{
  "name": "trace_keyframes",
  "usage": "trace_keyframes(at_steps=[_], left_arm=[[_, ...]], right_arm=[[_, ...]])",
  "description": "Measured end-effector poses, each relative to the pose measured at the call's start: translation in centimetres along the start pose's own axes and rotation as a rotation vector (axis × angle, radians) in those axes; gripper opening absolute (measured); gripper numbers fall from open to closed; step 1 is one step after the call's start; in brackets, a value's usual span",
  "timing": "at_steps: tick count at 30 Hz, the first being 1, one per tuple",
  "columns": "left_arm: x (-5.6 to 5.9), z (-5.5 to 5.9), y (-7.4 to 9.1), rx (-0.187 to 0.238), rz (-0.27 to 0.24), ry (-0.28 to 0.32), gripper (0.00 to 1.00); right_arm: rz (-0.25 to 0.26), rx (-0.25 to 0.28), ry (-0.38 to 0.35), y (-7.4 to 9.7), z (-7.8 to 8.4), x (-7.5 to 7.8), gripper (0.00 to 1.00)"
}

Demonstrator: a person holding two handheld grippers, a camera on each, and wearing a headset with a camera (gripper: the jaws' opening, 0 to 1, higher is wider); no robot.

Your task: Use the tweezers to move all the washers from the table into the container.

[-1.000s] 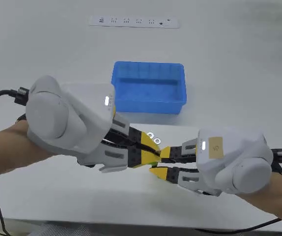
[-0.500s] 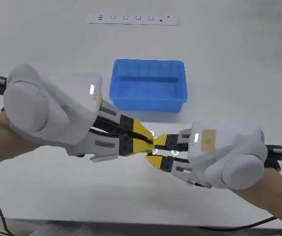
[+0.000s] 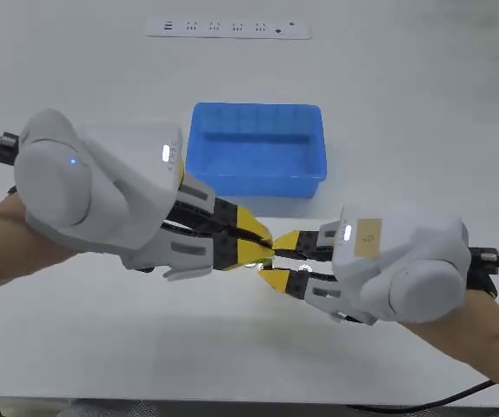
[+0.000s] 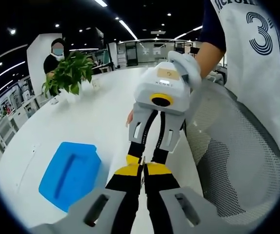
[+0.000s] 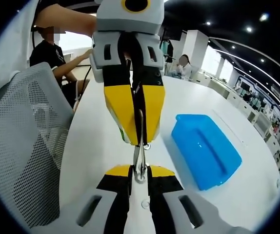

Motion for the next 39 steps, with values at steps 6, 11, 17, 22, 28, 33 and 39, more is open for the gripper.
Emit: trace_keyframes(at_steps=[6,11,17,22,28,33,39], left_arm=[[-0.28,0.11,0.15,0.006,-0.008,0.006,0.06],[-0.34,0.10,0.09,0.007,-0.002,0.031,0.06],[-0.23,0.13,0.17,0.011,0.009,0.065,0.06],[-0.15,0.15,0.13,0.007,0.015,0.067,0.06],[-0.16,0.14,0.17,0.005,0.015,0.067,0.06],[-0.31,0.28,0.26,0.000,0.014,0.071,0.06],[-0.34,0.51,0.48,-0.009,0.023,0.067,0.06]], right_arm=[[0.000,0.001,-0.010,-0.17,0.01,0.05,0.14],[-0.003,-0.001,-0.024,-0.17,0.07,0.07,0.14],[-0.030,0.008,-0.046,-0.05,0.15,-0.21,0.14],[-0.042,0.009,-0.049,-0.06,0.14,-0.27,0.14],[-0.048,0.014,-0.053,-0.07,0.08,-0.44,0.14],[-0.051,0.014,-0.054,-0.12,0.12,-0.32,0.14],[-0.070,0.007,-0.056,0.02,0.44,-0.25,0.14]])
Point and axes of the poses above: the centre of the closed fingertips' face, and the gripper's own axes: y roughly backward along the fingers, x roughly to its right, z roughly out of its underside, the point moved 2 cm from there along y, roughly backward along the fingers, and after that the axes turned 12 degrees about x, right-handed, at the moved point
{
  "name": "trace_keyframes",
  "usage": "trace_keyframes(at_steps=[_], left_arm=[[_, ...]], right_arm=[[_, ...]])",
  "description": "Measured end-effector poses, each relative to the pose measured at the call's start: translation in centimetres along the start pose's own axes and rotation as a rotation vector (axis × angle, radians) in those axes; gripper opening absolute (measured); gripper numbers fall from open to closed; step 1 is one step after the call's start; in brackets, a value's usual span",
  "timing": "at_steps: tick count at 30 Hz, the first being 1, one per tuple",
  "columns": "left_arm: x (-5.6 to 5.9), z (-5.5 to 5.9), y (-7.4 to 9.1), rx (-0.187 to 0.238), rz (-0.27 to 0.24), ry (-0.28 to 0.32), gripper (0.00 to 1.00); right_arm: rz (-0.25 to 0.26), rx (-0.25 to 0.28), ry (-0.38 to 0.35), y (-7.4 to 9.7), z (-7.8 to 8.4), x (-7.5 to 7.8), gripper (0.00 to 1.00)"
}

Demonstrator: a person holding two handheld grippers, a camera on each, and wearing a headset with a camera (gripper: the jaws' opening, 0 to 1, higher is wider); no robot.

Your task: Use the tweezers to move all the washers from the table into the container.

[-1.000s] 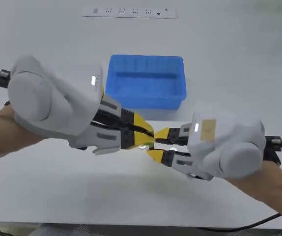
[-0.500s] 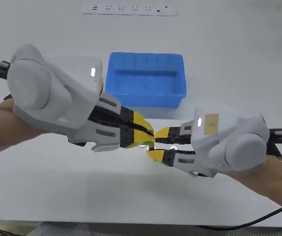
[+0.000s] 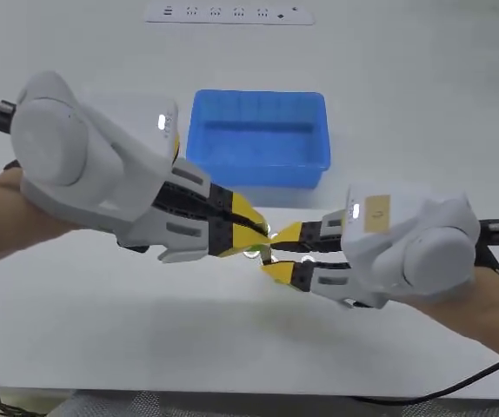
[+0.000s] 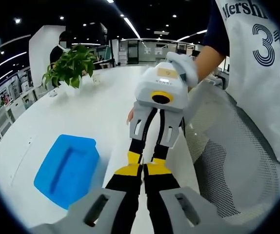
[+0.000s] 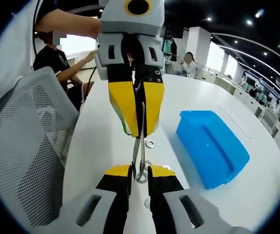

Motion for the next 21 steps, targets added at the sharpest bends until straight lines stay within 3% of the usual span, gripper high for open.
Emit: trace_keyframes(at_steps=[7,13,21], left_arm=[[-0.11,-0.01,0.00,-0.008,0.003,0.001,0.06],[-0.15,-0.02,-0.10,-0.046,0.033,0.003,0.06],[-0.26,-0.20,-0.49,-0.044,0.038,0.016,0.06]], right_arm=[[-0.021,-0.003,0.010,-0.06,0.12,-0.17,0.14],[-0.080,0.005,0.027,-0.08,0.19,0.02,0.11],[-0.103,0.030,0.018,0.07,0.33,0.02,0.10]])
Point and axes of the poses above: the centre of the closed fingertips' face, and the gripper's own axes: y roughly backward along the fingers, x roughly to its right, z roughly out of its underside, the point moved 2 cm from there along y, roughly backward along the fingers, and after that the axes turned 12 degrees about x, right-handed, at the moved point
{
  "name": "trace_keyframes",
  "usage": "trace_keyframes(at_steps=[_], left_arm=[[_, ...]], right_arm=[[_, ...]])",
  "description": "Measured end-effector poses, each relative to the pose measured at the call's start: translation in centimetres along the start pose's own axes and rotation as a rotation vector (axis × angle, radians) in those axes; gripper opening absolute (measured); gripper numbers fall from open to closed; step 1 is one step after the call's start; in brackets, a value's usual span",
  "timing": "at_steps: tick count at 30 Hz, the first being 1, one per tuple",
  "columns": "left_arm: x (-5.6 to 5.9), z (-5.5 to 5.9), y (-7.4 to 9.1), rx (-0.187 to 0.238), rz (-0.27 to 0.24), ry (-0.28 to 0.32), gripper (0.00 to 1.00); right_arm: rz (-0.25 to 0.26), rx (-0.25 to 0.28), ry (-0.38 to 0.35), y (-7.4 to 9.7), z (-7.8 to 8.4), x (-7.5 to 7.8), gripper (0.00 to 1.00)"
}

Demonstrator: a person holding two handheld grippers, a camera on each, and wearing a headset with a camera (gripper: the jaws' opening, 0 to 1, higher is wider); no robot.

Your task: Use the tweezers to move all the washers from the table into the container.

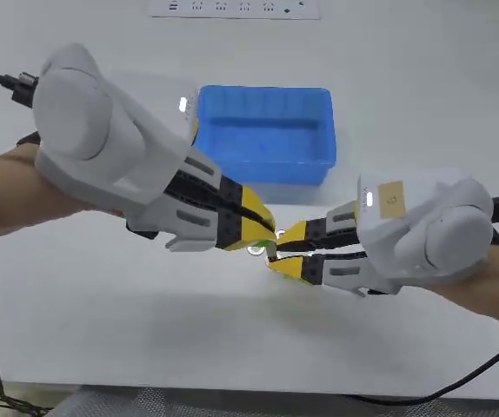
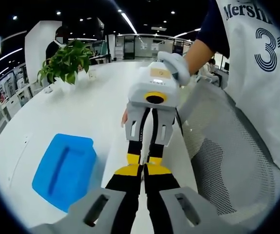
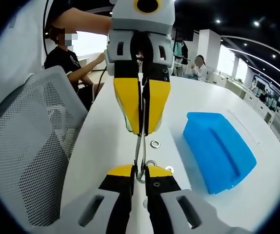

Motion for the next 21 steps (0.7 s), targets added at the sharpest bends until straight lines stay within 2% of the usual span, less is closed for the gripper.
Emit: trace_keyframes(at_steps=[12,21], left_arm=[[0.5,-0.4,0.2,-0.018,0.019,0.005,0.06],[0.5,-1.7,1.4,0.021,0.020,0.008,0.06]], right_arm=[[-0.008,-0.002,0.020,0.1,-0.5,-0.5,0.09],[-0.015,0.018,0.033,0.7,-2.2,-0.4,0.09]])
Point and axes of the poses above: the centre of the closed fingertips' face, and the gripper's own axes: y roughly backward along the fingers, x roughly to its right, z roughly out of its underside, the point moved 2 cm from there along y, roughly backward along the fingers, and after that the axes turned 12 degrees about x, right-handed, at the moved point
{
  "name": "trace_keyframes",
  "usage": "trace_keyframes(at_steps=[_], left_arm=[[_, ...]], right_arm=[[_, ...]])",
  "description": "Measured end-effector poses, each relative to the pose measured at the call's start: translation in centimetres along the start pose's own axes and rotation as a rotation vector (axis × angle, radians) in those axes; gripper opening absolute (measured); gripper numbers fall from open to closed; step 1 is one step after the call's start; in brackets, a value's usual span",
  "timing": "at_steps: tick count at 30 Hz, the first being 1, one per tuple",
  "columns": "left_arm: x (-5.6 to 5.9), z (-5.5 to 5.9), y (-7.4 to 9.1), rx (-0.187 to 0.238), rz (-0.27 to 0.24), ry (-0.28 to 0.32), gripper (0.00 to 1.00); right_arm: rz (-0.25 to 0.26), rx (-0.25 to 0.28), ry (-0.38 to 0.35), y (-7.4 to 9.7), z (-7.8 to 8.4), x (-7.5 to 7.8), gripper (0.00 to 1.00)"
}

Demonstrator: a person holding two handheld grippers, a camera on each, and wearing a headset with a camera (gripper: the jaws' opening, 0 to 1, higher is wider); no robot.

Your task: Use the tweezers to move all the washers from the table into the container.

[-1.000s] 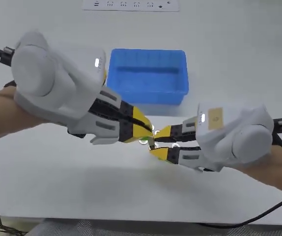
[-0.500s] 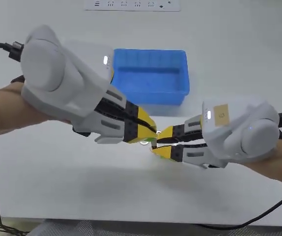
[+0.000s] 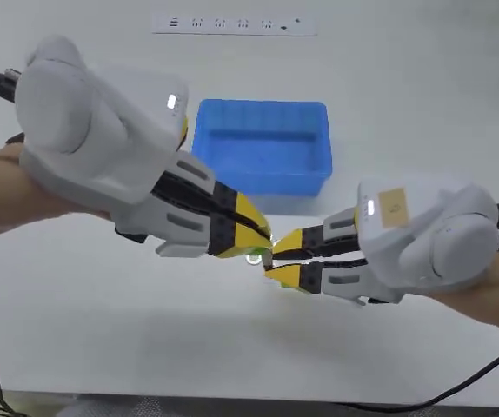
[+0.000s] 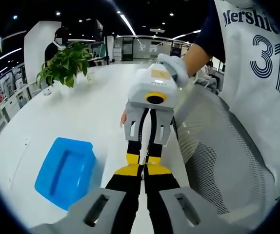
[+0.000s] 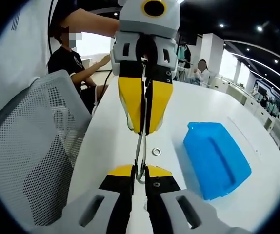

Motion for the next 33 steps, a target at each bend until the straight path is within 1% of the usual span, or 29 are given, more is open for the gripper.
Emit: trace_keyframes(at_steps=[3,7,12,14,15,16,19,22,26,29,33], left_arm=[[-0.2,-0.6,0.4,0.011,-0.002,-0.005,0.06],[-0.6,-1.7,0.9,0.014,-0.003,-0.019,0.06],[-1.6,-3.0,1.6,0.021,-0.018,-0.048,0.06],[-2.0,-3.4,1.9,0.026,-0.022,-0.052,0.06],[-2.6,-3.2,2.1,0.028,-0.025,-0.054,0.06],[-3.0,-3.4,2.2,0.031,-0.026,-0.059,0.06],[-3.7,-4.2,2.6,0.036,-0.033,-0.063,0.06],[-4.3,-4.9,2.8,0.031,-0.031,-0.076,0.06],[-5.1,-5.5,3.1,0.027,-0.032,-0.098,0.06],[-6.0,-6.0,3.4,0.036,-0.042,-0.105,0.06],[-6.9,-6.4,3.5,0.052,-0.053,-0.109,0.06]], right_arm=[[0.002,0.008,0.008,0.2,-0.7,0.4,0.09],[0.010,0.016,0.028,0.4,-1.7,1.1,0.09],[0.039,0.030,0.049,0.8,-2.9,2.6,0.09],[0.049,0.033,0.061,0.9,-3.4,3.2,0.09],[0.051,0.033,0.064,0.9,-3.5,3.3,0.09],[0.054,0.035,0.071,1.0,-3.8,3.6,0.09],[0.068,0.042,0.076,1.3,-4.4,4.6,0.09],[0.078,0.048,0.082,1.4,-5.0,5.4,0.09],[0.095,0.055,0.094,1.5,-5.6,6.3,0.09],[0.117,0.066,0.095,1.7,-6.0,7.2,0.09],[0.144,0.079,0.091,1.9,-6.3,8.5,0.09]])
Point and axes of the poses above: the centre of the closed fingertips' face, and the gripper's own axes: y roughly backward along the fingers, x roughly to its right, z roughly out of its underside, the point moved 2 cm from there along y, roughly backward along the fingers, and after that the axes turned 12 degrees about x, right-handed, at the moved point
